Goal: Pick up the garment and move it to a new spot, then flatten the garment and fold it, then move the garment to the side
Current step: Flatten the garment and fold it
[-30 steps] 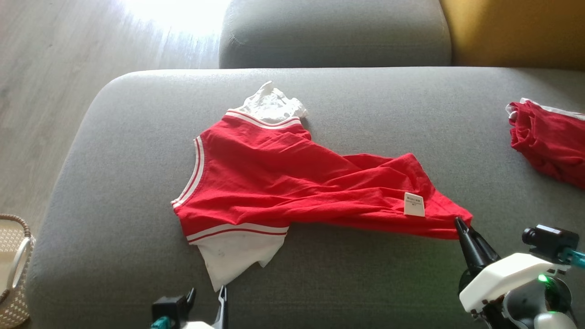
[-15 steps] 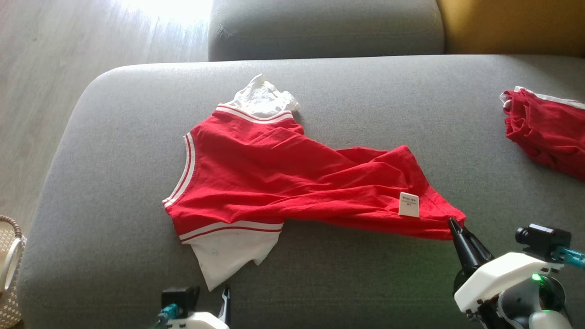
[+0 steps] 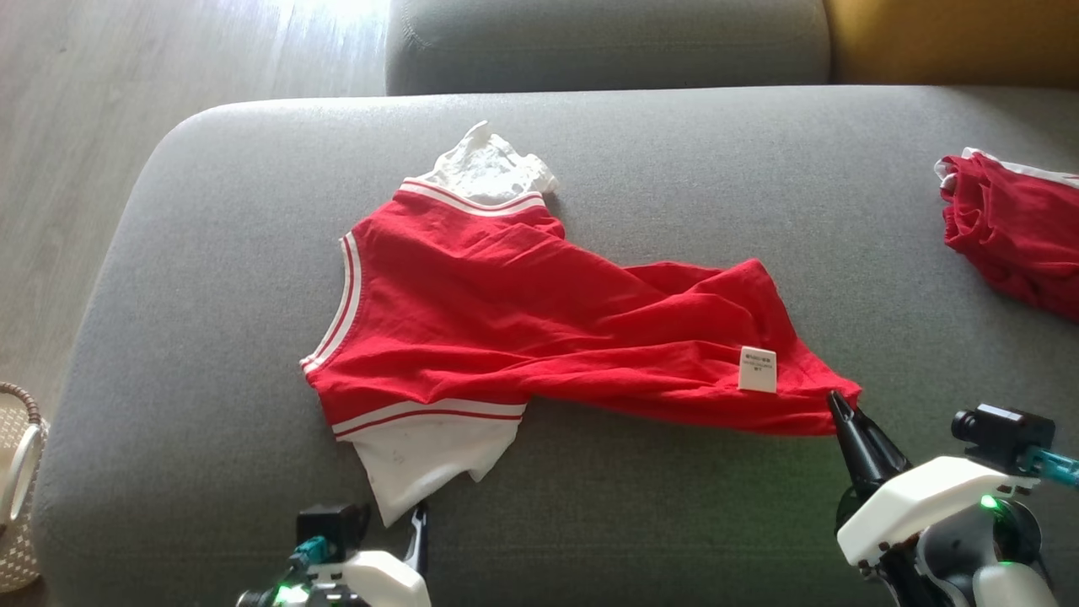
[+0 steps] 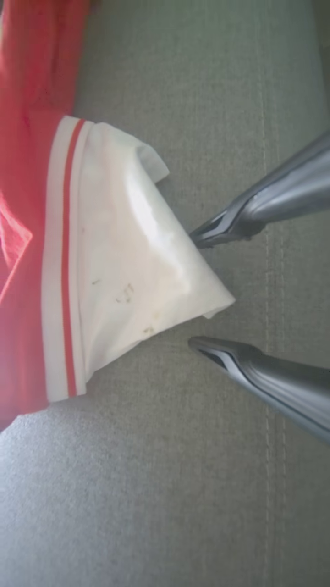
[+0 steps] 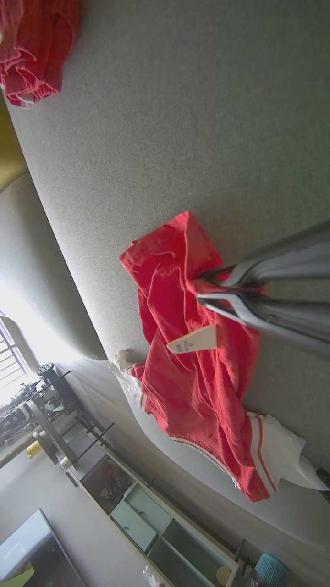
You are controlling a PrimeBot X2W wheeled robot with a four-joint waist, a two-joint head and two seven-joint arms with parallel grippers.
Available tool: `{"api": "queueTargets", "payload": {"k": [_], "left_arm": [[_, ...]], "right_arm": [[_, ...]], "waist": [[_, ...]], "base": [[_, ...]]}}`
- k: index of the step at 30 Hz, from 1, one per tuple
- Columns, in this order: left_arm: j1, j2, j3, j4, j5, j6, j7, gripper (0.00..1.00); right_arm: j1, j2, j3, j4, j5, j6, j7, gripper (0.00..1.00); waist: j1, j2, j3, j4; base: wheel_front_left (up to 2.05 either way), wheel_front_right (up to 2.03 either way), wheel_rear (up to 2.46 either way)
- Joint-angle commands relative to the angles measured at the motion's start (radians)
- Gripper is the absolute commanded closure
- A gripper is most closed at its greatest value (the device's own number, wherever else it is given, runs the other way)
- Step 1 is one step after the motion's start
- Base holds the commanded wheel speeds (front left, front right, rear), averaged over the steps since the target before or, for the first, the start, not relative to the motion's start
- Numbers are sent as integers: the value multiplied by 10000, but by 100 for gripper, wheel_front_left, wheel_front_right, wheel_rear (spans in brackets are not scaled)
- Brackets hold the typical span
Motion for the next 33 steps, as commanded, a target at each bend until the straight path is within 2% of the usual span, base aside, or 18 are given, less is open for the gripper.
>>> {"api": "queueTargets", "payload": {"k": [1,2,3,4,15,16,20,22,26,30,33], "left_arm": [[-459,16,236,-331,-83,-74,-134,24],[-463,16,210,-356,-71,-118,-134,60],[-466,16,195,-379,-49,-146,-134,83],[-473,16,195,-413,-27,-167,-134,100],[-122,61,585,-1156,121,-561,-135,100],[-36,65,661,-1302,71,-648,-135,100],[290,143,988,-2307,-560,-1458,-134,100],[277,304,1060,-2908,-911,-1744,-3,100],[76,705,1452,-4707,-1820,-1971,625,100],[-264,1035,2135,-6712,-2898,-1974,1505,100],[-626,1163,2632,-8089,-3707,-1766,2268,100]], "right_arm": [[-542,-69,233,-311,-39,-2,-114,100],[-552,-69,230,-300,-45,-2,-122,100],[-559,-69,229,-287,-55,-2,-130,100],[-567,-69,229,-278,-68,-2,-136,100],[-648,-68,199,-82,-171,-2,-351,100],[-682,-68,190,-66,-224,-2,-399,100],[-981,-68,146,56,-444,-2,-565,100],[-1164,-70,123,79,-640,-2,-597,100],[-1667,-264,27,51,-1014,-2,-711,100],[-2351,-559,-34,41,-1397,-2,-889,100],[-2977,-760,-168,104,-1562,-2,-1034,100]], "waist": [[0,-1,21,15],[0,-1,29,25],[0,-1,35,38],[0,-1,53,53],[0,-1,-31,365],[0,-1,-76,402],[0,-1,-354,549],[0,-1,-462,599],[0,-1,-606,658],[0,-1,-702,600],[0,-1,-750,505]], "base": [[0,0,0],[0,0,0],[0,0,0],[0,0,0],[0,0,0],[0,0,0],[0,0,0],[0,0,0],[0,0,0],[0,0,0],[0,0,0]]}}
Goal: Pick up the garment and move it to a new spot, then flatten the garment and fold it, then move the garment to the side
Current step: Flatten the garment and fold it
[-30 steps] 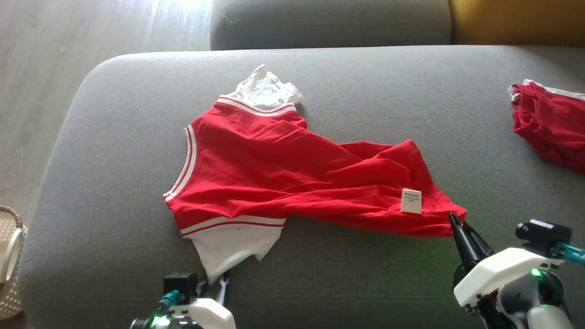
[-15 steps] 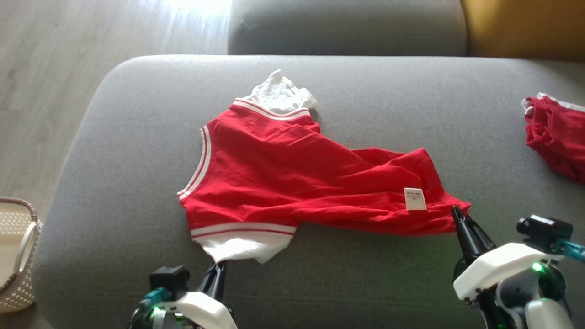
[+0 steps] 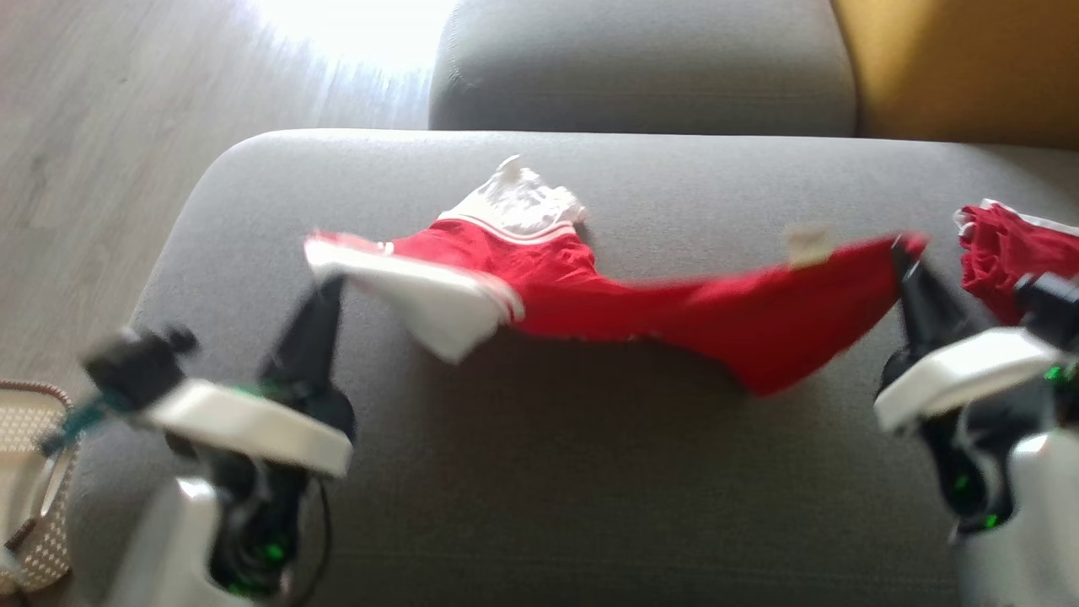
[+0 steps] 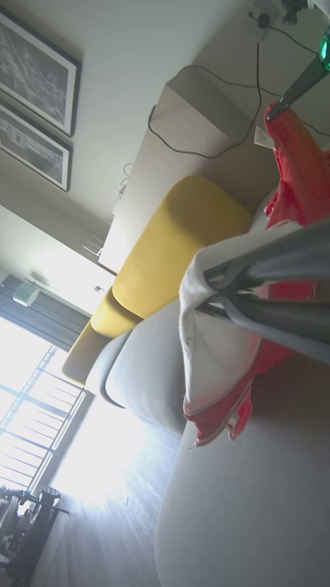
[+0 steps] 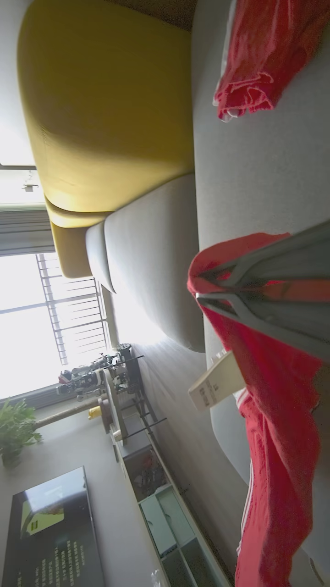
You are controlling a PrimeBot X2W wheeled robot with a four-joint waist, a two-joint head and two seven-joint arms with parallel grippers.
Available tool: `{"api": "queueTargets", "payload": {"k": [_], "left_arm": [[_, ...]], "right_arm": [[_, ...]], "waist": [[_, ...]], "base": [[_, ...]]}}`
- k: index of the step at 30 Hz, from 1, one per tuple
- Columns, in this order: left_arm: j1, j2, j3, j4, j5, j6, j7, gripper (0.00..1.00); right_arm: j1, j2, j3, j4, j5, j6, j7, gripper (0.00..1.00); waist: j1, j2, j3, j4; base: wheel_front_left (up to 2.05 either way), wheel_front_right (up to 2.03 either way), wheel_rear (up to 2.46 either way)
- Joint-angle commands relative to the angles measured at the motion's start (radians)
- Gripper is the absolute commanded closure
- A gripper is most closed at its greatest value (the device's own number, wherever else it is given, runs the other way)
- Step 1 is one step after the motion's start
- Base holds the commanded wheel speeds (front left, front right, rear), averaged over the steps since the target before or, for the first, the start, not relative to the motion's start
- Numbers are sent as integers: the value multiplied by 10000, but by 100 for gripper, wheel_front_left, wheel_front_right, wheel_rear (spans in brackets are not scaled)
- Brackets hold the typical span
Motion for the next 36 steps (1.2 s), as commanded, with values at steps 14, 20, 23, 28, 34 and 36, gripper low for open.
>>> {"api": "queueTargets", "payload": {"k": [14,20,23,28,34,36], "left_arm": [[-2954,-206,2281,-3440,-2940,2213,2246,100],[-3523,-461,2776,-3591,-3607,3150,2492,100],[-3738,-395,2850,-3609,-3717,3421,2696,100],[-3817,-80,2934,-2723,-3682,4093,3196,100],[-5560,1341,2024,-962,-2759,4439,4529,100],[-6670,1457,1880,-464,-2613,4373,4617,100]], "right_arm": [[-3053,-879,-172,-317,-586,-2,-1054,100],[-3211,-911,-193,-420,-609,-2,-1021,100],[-3146,-879,-181,-573,-669,-2,-923,100],[-3241,-929,-15,-650,-792,-2,-683,100],[-5489,-1749,1248,252,-758,-2,84,100],[-6591,-2088,1619,724,-735,-2,190,100]], "waist": [[0,0,-176,-423],[0,0,-216,-496],[0,0,-202,-539],[0,0,-26,-628],[0,0,1269,-867],[0,0,1979,-888]], "base": [[0,0,0],[0,0,0],[0,0,0],[0,0,0],[0,0,0],[0,0,0]]}}
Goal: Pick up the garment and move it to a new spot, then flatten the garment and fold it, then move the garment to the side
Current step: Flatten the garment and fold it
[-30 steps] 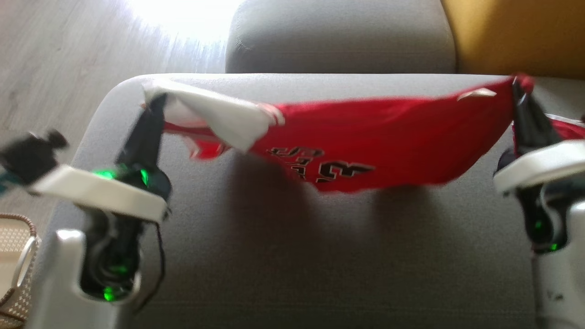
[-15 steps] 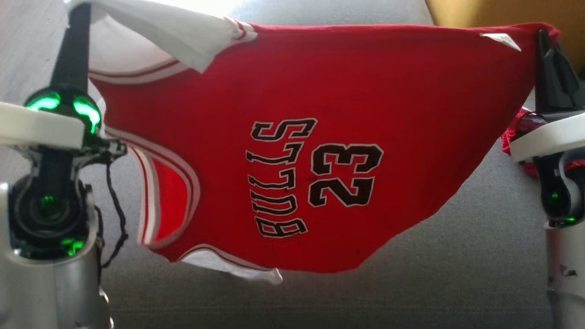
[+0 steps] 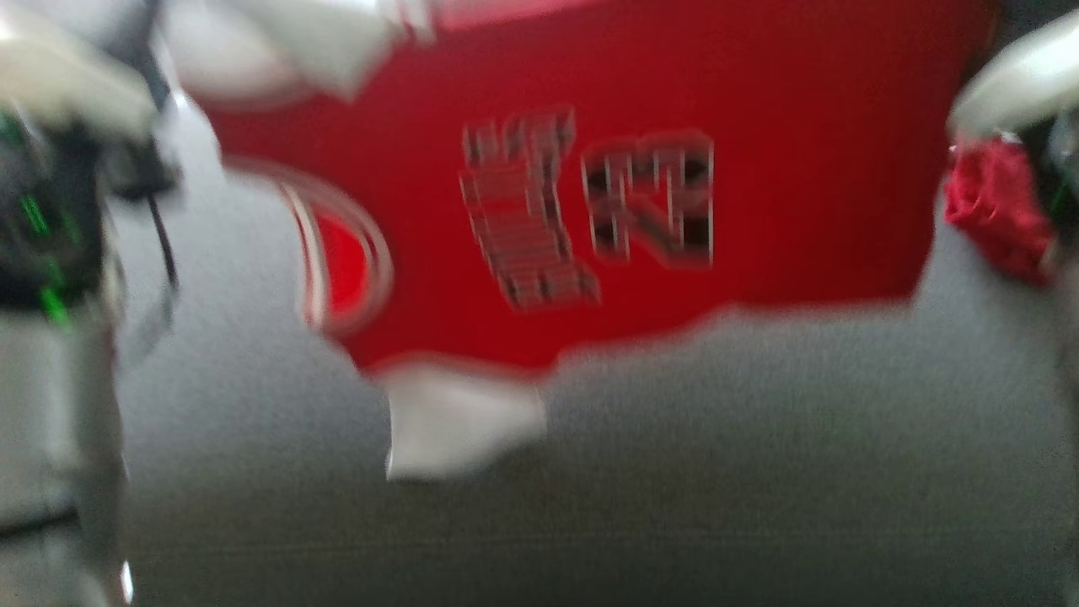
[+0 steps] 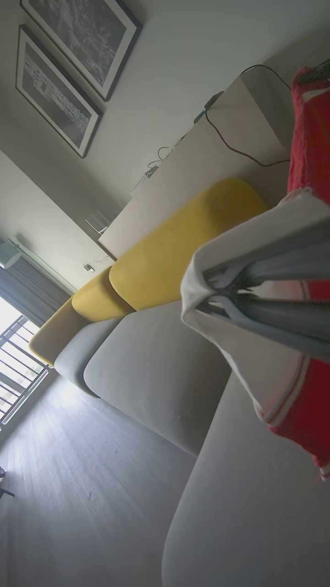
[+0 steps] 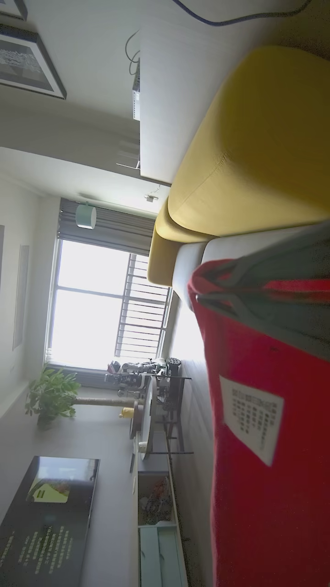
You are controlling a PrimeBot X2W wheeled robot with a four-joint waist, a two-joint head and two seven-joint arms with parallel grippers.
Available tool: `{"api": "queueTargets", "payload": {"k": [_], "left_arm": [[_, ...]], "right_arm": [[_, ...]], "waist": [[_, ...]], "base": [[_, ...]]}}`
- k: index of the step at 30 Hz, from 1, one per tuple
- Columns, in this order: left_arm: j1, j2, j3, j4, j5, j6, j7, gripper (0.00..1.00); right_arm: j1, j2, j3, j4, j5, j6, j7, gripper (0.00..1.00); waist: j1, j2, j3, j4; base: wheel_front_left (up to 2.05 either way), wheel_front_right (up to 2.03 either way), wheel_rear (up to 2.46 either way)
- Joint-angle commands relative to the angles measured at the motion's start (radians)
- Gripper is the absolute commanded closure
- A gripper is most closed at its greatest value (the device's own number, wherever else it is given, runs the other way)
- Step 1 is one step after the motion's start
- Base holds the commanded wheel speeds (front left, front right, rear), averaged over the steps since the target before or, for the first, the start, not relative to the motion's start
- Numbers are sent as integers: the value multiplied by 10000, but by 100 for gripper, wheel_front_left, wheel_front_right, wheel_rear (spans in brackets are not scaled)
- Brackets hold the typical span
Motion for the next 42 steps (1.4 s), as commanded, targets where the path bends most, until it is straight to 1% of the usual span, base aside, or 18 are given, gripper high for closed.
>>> {"api": "queueTargets", "payload": {"k": [1,3,5,7,9,12,14,17,18,20,22,27,28,31,35,38,40,42], "left_arm": [[-1326,438,282,-142,172,-55,28,100],[-2740,449,121,510,433,-169,-124,100],[-4207,371,-120,1398,799,-488,-538,100],[-5549,266,-339,2406,1256,-899,-1253,100],[-6787,112,-385,3315,1640,-1183,-2144,100],[-8323,-108,-411,4535,2116,-1597,-3547,100],[-9048,-225,-363,5259,2334,-1852,-4502,100],[-9671,-481,-212,6116,2424,-2144,-5732,100],[-9794,-536,-240,6358,2488,-2272,-6029,100],[-9895,-694,-315,6794,2556,-2578,-6377,100],[-9805,-810,-557,7164,2764,-2953,-6572,100],[-9025,-1041,-1301,8043,3474,-3752,-6781,100],[-9025,-1041,-1301,8043,3474,-3752,-6781,100],[-8403,-1033,-1898,8499,4079,-4121,-6818,100],[-7467,-891,-2430,8859,4595,-4443,-6833,100],[-6709,-570,-2655,8813,5023,-4540,-6835,100],[-6141,-490,-2704,9097,5037,-4578,-6836,100],[-5603,-353,-3029,9348,5250,-4631,-6837,100]], "right_arm": [[-911,-256,334,-121,-31,-2,76,100],[-2296,-783,1048,442,-200,-2,13,100],[-3760,-1172,1553,1277,-231,-2,-159,100],[-5176,-1307,1770,2250,-292,-2,-531,100],[-6532,-1268,1801,3146,-550,-2,-1099,100],[-8119,-1085,1458,4367,-1223,-2,-2370,100],[-8798,-907,1082,5108,-1719,-2,-3281,100],[-9376,-658,469,5750,-2616,-2,-3864,100],[-9452,-555,200,5824,-2840,-2,-3915,100],[-9374,-315,-334,5497,-3191,-2,-3937,100],[-8873,-68,-747,5374,-3350,-2,-3942,100],[-7471,294,-1063,5772,-3296,-2,-3945,100],[-7471,294,-1063,5772,-3296,-2,-3945,100],[-6652,449,-1336,6127,-2926,-2,-3945,100],[-5658,574,-1327,6860,-2382,-2,-3946,100],[-5064,544,-1032,7274,-2001,-2,-3946,100],[-4605,507,-1057,7581,-1618,-2,-3946,100],[-4104,545,-899,8032,-1342,-2,-3946,100]], "waist": [[0,0,1186,-103],[0,0,2104,-68],[0,0,2918,37],[0,0,3522,135],[0,0,4083,204],[0,0,4698,413],[0,0,4955,542],[0,0,5295,729],[0,0,5425,794],[0,0,5686,931],[0,0,5873,1056],[0,0,6116,1265],[0,0,6116,1265],[0,0,6035,1344],[0,0,5582,1348],[0,0,5066,1289],[0,0,4623,1264],[0,0,4108,1215]], "base": [[0,0,0],[0,0,0],[0,0,0],[0,0,0],[0,0,0],[0,0,0],[0,0,0],[0,0,0],[0,0,0],[0,0,0],[0,0,0],[0,0,0],[0,0,0],[0,0,0],[0,0,0],[0,0,0],[0,0,0],[0,0,0]]}}
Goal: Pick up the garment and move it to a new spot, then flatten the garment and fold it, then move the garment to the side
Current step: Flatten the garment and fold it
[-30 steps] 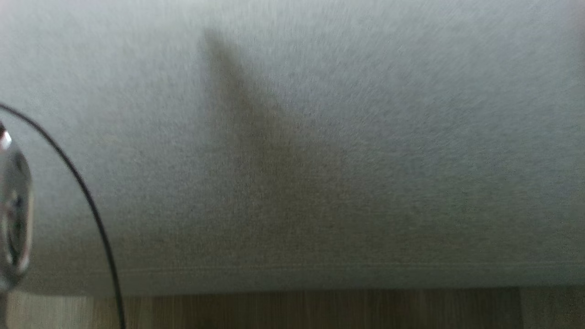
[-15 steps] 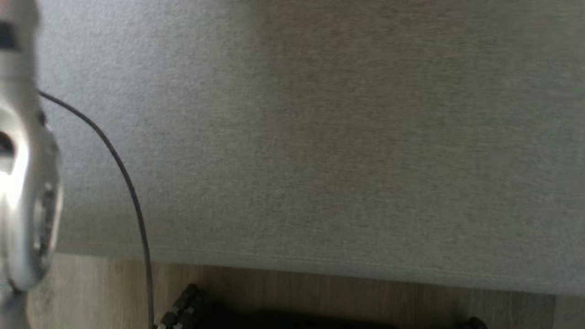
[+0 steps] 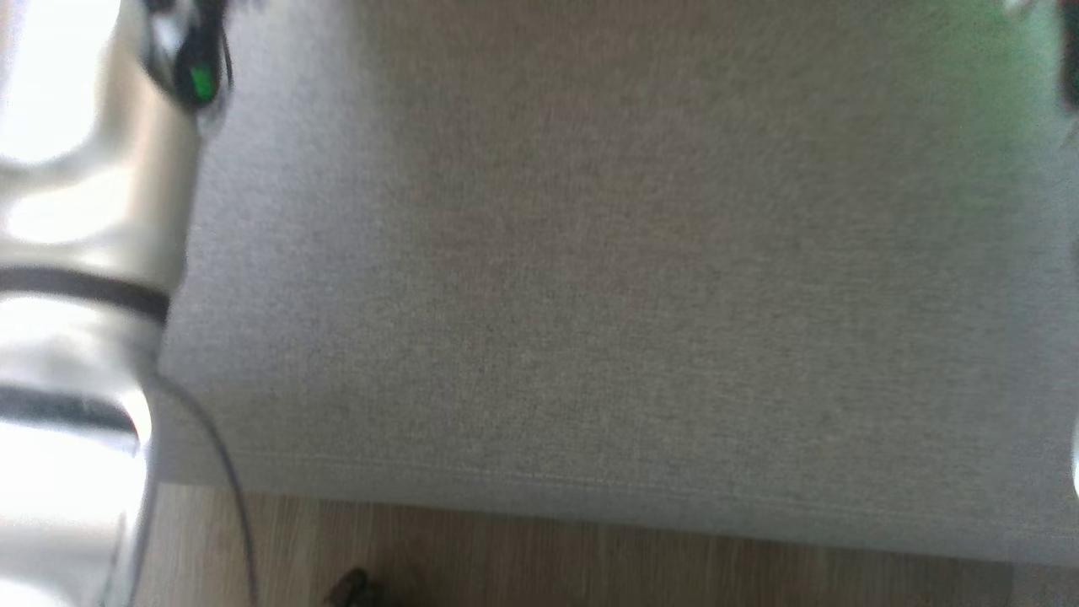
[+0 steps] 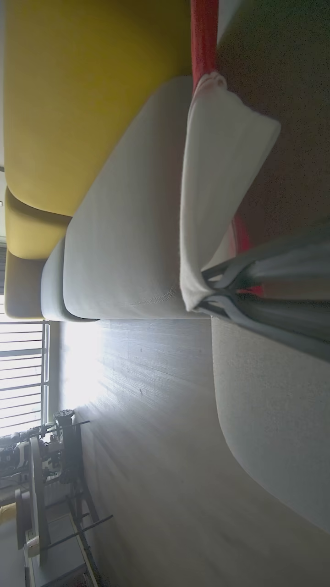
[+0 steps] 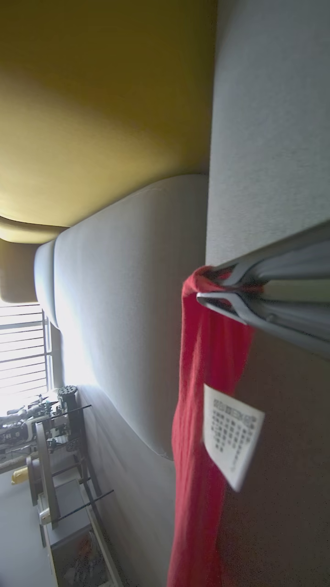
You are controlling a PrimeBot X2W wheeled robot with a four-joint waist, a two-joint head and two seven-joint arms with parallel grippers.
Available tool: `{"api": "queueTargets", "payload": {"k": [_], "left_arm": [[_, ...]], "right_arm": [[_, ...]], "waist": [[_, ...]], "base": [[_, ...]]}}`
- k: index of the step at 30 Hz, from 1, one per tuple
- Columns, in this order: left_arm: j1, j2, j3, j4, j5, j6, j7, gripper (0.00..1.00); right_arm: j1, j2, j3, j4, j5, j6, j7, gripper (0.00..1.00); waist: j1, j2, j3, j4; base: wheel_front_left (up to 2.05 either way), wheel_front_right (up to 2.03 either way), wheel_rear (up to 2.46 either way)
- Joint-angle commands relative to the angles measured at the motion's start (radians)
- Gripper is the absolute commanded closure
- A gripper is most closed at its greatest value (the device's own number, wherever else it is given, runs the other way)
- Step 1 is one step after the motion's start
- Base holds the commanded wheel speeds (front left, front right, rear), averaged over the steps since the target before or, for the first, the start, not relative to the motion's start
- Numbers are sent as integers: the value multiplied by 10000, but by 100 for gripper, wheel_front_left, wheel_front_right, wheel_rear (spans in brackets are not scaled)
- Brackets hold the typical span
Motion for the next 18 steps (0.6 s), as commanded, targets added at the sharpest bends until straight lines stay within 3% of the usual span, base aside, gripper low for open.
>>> {"api": "queueTargets", "payload": {"k": [1,9,18], "left_arm": [[136,653,-13,-192,208,-25,-49,100],[2395,1176,-961,-641,738,-90,-50,100],[4266,1659,-2253,-868,1078,-96,-50,100]], "right_arm": [[346,178,186,59,196,-6,8,100],[1498,406,1640,1554,1144,-6,461,100],[2562,229,3144,2030,1867,-6,1528,100]], "waist": [[0,0,-828,-95],[0,0,-2373,-258],[0,0,-3375,-408]], "base": [[0,0,0],[0,0,0],[0,0,0]]}}
